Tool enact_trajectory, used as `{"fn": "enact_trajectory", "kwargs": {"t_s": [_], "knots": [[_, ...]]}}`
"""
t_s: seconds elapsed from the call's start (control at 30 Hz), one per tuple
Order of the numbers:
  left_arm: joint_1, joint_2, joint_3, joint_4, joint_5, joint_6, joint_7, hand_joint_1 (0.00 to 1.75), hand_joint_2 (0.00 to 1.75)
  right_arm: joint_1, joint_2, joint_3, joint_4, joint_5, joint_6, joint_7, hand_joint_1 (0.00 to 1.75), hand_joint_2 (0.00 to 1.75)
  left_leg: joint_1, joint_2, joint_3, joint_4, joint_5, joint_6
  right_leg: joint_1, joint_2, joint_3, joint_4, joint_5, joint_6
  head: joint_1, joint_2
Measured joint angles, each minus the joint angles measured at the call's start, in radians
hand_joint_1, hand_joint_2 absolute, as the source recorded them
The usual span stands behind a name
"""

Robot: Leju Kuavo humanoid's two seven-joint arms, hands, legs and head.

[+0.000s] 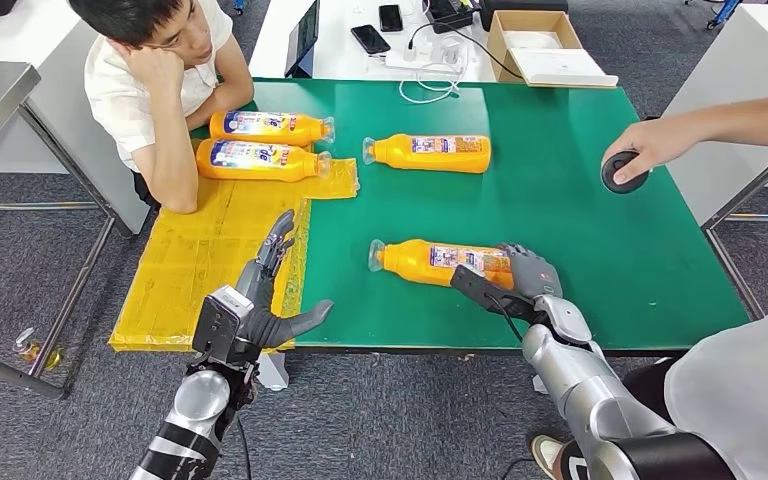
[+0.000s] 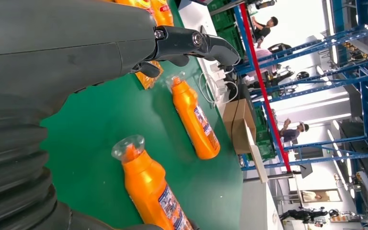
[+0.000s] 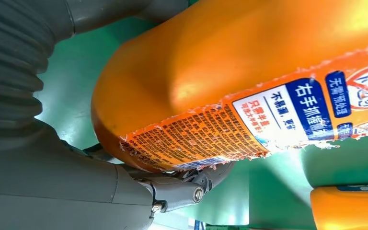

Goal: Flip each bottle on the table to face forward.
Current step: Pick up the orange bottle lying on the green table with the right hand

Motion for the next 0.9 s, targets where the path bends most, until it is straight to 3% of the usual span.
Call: {"fn": "enact_trajectory", "kwargs": {"t_s": [0.13, 0.27, 0.33, 0.43, 0.53, 0.6, 0.7, 0.8, 0.9], "knots": [[0.0, 0.0, 0.0, 0.003, 0.017, -0.015, 0.002, 0.0, 1.75, 0.002, 0.0, -0.002, 0.001, -0.005, 0.009, -0.015, 1.75, 1.75, 0.0, 0.0, 0.001, 0.0, 0.0, 0.0, 0.0, 0.0, 0.001, 0.0, 0.0, 0.0, 0.0, 0.0], [-0.001, 0.0, 0.001, 0.014, 0.074, -0.062, 0.015, 0.0, 1.75, 0.015, 0.005, -0.031, 0.001, -0.063, 0.038, -0.087, 1.75, 1.75, 0.0, 0.002, 0.004, 0.0, -0.001, 0.0, 0.0, 0.001, 0.003, 0.0, 0.0, 0.0, 0.0, 0.0], [0.0, 0.0, 0.001, 0.018, 0.092, -0.071, 0.016, 0.0, 1.75, 0.029, 0.013, -0.055, 0.001, -0.108, 0.041, -0.161, 1.75, 1.75, 0.0, 0.004, 0.005, 0.0, -0.001, 0.0, 0.001, 0.001, 0.005, 0.0, 0.0, 0.0, 0.0, 0.0], [0.02, -0.005, 0.009, 0.013, 0.183, -0.107, 0.041, 0.0, 1.75, 0.071, 0.038, -0.112, -0.002, -0.218, 0.044, -0.344, 1.75, 1.75, 0.001, 0.005, 0.006, 0.0, -0.002, -0.001, 0.001, 0.002, 0.005, 0.0, 0.0, 0.0, 0.0, 0.0], [0.065, -0.013, 0.024, -0.013, 0.263, -0.121, 0.058, 0.0, 1.75, 0.119, 0.076, -0.171, -0.013, -0.303, 0.042, -0.492, 1.75, 1.75, 0.002, 0.006, 0.006, 0.0, -0.003, -0.002, 0.001, 0.003, 0.005, 0.0, 0.0, 0.0, 0.0, 0.0], [0.086, -0.015, 0.03, -0.032, 0.276, -0.11, 0.057, 0.0, 1.75, 0.145, 0.104, -0.192, -0.03, -0.347, 0.039, -0.542, 1.75, 1.75, 0.003, 0.005, 0.005, 0.0, -0.003, -0.003, 0.002, 0.003, 0.004, 0.0, -0.001, -0.001, 0.0, 0.0], [0.138, -0.021, 0.042, -0.08, 0.29, -0.079, 0.049, 0.0, 1.75, 0.233, 0.177, -0.219, -0.128, -0.511, 0.029, -0.617, 1.75, 1.75, 0.004, 0.005, 0.004, 0.0, -0.003, -0.004, 0.004, 0.003, 0.003, 0.0, -0.001, -0.002, 0.0, 0.0], [0.182, -0.025, 0.05, -0.123, 0.291, -0.059, 0.042, 0.0, 1.75, 0.342, 0.254, -0.218, -0.272, -0.677, 0.022, -0.636, 1.75, 1.75, 0.005, 0.003, 0.0, 0.0, -0.003, -0.004, 0.004, 0.002, 0.0, 0.0, -0.002, -0.003, 0.0, 0.0], [0.213, -0.026, 0.058, -0.156, 0.289, -0.051, 0.034, 0.0, 1.75, 0.435, 0.294, -0.187, -0.408, -0.75, -0.013, -0.637, 1.75, 1.75, 0.005, 0.0, -0.001, 0.0, -0.003, -0.005, 0.004, 0.001, 0.0, 0.0, -0.003, -0.004, 0.0, 0.0]]}}
